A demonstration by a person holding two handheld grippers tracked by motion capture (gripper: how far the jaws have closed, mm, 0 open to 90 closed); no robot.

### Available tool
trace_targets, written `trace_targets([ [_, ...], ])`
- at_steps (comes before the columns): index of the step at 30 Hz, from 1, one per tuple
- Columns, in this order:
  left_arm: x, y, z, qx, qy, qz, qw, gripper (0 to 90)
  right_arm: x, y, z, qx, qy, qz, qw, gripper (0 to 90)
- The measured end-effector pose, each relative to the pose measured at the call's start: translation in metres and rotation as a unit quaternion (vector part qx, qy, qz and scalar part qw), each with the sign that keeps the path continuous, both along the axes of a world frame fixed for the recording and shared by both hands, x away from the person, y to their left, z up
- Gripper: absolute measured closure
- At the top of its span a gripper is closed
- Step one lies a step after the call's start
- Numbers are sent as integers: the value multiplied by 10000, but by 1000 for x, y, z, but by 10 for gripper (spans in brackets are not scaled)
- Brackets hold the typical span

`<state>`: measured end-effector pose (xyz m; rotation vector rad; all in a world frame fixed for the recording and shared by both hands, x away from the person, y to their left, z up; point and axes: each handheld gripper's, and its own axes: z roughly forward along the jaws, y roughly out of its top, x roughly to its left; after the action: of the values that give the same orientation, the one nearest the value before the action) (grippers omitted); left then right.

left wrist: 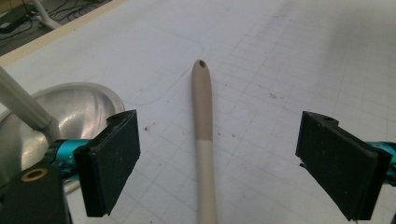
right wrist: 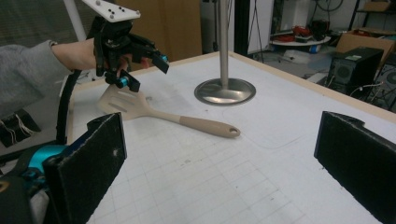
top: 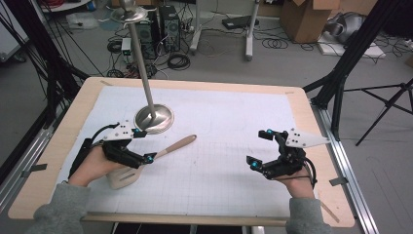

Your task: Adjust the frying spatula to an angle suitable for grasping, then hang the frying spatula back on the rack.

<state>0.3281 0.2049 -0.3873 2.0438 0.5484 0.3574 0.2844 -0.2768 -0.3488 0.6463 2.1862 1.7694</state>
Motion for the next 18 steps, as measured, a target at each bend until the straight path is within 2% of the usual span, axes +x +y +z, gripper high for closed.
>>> trace_targets([
  [7,1,1,0,69,-28,57,10000,142,1,0,-2,-32,22,-7,10000,12],
  [9,2,0,-2,170,-101,104,9998,136,1,1,-2,-45,54,-1,10000,12],
  [14,4,-2,-6,418,3,265,9988,134,1,0,-2,-38,20,-30,10000,12],
  [18,2,-4,-7,478,88,208,9986,135,1,1,-3,-71,39,12,10000,12],
])
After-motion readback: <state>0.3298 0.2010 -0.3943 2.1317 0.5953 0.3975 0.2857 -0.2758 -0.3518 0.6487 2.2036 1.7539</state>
